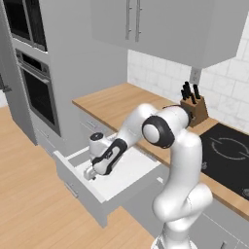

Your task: Take a straw from the drawer in front and place it inside the glass cup on the dining counter.

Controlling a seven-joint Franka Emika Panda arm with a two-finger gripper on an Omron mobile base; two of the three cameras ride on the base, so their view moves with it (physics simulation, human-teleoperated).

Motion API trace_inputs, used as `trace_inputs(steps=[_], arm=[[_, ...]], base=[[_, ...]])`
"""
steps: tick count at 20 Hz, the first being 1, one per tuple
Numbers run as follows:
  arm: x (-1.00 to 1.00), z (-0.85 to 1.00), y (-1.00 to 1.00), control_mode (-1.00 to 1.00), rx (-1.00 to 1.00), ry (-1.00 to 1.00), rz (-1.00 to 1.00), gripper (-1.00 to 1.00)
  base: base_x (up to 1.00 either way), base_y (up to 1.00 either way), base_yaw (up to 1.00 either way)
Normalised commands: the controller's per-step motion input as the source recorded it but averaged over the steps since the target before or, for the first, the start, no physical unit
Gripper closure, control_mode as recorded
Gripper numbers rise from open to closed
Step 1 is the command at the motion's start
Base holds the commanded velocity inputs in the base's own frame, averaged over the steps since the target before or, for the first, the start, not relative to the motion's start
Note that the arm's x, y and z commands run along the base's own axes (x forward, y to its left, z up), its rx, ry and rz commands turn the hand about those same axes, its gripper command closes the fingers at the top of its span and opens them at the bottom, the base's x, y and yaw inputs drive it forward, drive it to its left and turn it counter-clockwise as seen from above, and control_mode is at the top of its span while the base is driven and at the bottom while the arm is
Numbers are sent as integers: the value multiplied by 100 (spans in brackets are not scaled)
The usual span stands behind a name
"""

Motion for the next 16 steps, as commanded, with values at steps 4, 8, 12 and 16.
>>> trace_inputs(steps=[4,8,12,16], arm=[[-71,37,26,-100,6,0,-18,-100],[26,42,-41,-100,1,7,-44,-100],[70,16,-52,-100,0,12,-50,-100],[55,-2,-33,-100,0,9,-37,-100]], base=[[0,0,0],[0,0,0],[0,0,0],[0,0,0]])
